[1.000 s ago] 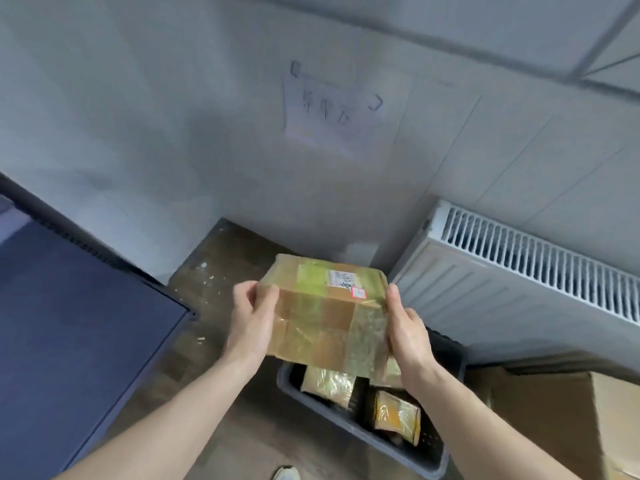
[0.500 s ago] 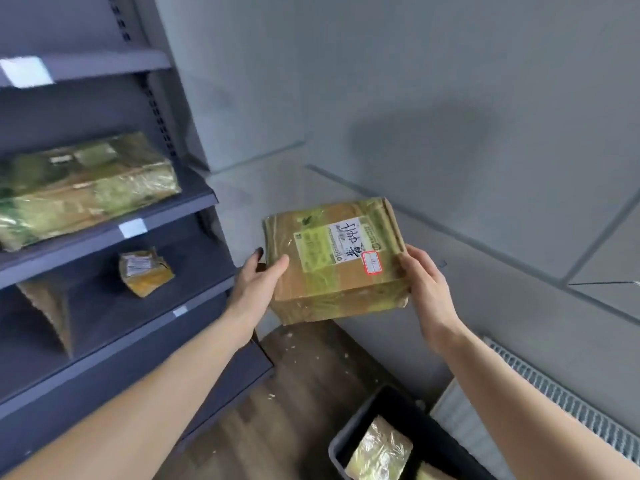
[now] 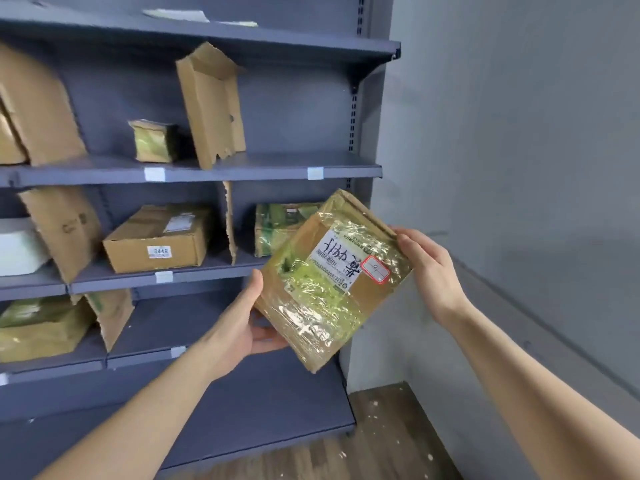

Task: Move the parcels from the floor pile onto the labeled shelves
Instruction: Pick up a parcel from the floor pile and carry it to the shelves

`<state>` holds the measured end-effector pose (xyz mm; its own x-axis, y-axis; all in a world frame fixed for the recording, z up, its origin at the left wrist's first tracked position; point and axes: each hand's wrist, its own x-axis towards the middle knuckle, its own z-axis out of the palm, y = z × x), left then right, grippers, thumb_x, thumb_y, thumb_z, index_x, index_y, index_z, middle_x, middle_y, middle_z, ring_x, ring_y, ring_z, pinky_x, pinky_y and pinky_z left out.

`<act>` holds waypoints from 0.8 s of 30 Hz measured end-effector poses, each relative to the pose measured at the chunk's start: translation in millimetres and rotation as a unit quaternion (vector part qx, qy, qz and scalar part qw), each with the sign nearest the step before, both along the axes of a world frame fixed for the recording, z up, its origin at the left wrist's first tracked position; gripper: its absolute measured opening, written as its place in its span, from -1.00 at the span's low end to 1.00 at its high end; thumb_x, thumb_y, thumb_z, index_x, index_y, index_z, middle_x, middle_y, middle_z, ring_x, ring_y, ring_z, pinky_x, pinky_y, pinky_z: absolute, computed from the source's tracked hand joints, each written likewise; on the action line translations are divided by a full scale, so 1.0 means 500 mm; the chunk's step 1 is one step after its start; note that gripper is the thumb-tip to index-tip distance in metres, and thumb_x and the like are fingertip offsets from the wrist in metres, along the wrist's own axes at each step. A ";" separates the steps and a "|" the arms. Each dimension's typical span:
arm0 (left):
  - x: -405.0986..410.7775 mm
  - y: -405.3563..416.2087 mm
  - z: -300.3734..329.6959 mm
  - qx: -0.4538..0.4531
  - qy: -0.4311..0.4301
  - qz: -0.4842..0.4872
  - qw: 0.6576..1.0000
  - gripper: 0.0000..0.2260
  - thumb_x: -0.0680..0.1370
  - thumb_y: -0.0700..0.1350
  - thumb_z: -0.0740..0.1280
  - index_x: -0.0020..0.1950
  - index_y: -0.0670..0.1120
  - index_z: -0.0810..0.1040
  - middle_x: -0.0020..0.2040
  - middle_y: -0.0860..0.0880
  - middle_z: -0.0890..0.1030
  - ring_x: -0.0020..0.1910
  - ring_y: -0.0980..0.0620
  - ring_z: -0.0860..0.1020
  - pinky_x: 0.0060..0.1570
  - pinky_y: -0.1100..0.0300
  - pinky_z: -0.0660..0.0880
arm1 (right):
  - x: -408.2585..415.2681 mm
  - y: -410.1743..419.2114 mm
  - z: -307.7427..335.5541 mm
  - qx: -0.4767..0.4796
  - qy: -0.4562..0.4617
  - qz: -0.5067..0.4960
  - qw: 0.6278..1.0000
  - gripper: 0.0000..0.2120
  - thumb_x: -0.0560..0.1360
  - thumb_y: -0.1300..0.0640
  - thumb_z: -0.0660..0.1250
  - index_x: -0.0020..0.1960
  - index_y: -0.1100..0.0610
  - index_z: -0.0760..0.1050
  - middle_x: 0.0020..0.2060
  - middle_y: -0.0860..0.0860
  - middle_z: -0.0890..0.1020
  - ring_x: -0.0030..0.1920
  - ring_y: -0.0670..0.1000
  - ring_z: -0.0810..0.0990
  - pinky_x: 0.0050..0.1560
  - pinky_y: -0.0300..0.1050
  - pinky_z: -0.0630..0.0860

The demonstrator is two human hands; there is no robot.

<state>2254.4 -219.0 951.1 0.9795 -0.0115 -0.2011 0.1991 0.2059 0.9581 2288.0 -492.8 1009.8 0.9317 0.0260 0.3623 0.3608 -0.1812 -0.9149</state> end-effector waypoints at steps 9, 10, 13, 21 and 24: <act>-0.172 0.226 -0.009 -0.138 -0.048 0.161 0.976 -0.47 0.47 0.17 0.38 0.38 0.01 0.43 0.26 -0.13 0.62 0.12 -0.15 0.66 0.02 -0.06 0.64 | -0.021 0.363 0.056 0.127 0.061 0.110 0.984 -0.30 0.56 -0.37 0.21 0.61 -0.24 0.08 0.42 -0.26 0.31 0.39 -0.18 0.35 0.37 -0.10 0.24; -0.190 0.250 -0.006 -0.138 -0.059 0.179 0.972 -0.50 0.46 0.15 0.39 0.36 0.03 0.44 0.25 -0.12 0.61 0.11 -0.15 0.67 0.09 -0.11 0.61 | -0.024 0.404 0.046 0.150 0.107 0.145 0.972 -0.20 0.48 -0.49 0.21 0.61 -0.24 0.08 0.46 -0.27 0.31 0.43 -0.15 0.35 0.43 -0.04 0.24; -0.246 0.337 0.009 -0.098 -0.085 0.231 0.964 -0.53 0.45 0.15 0.40 0.33 0.09 0.43 0.20 -0.05 0.64 0.04 -0.11 0.69 0.17 -0.15 0.57 | -0.026 0.505 0.006 0.160 0.162 0.242 0.943 -0.02 0.30 -0.62 0.29 0.59 -0.23 0.14 0.47 -0.15 0.46 0.44 0.01 0.48 0.50 0.25 0.30; -0.362 0.620 0.116 0.210 -0.092 0.267 0.936 -0.55 0.40 0.26 0.41 0.23 0.15 0.52 0.11 -0.03 0.67 -0.03 -0.04 0.70 -0.06 -0.05 0.66 | -0.121 0.645 0.026 0.080 0.092 0.227 0.966 -0.06 0.35 -0.39 0.46 0.60 -0.25 0.11 0.57 -0.11 0.26 0.54 0.00 0.30 0.51 0.15 0.28; -0.372 0.691 0.172 0.420 -0.086 0.179 0.886 -0.58 0.41 0.40 0.35 0.22 0.32 0.48 0.25 0.14 0.55 0.16 0.06 0.57 0.12 -0.04 0.57 | -0.140 0.667 0.033 -0.030 0.024 0.267 0.963 -0.13 0.37 -0.27 0.46 0.59 -0.24 0.17 0.57 -0.21 0.24 0.54 -0.12 0.18 0.55 0.02 0.19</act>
<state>2068.1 126.7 1037.1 0.9074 0.3884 0.1603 0.1014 -0.5727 0.8135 2218.2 -159.3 1026.3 0.7955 0.5249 0.3027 0.3754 -0.0347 -0.9262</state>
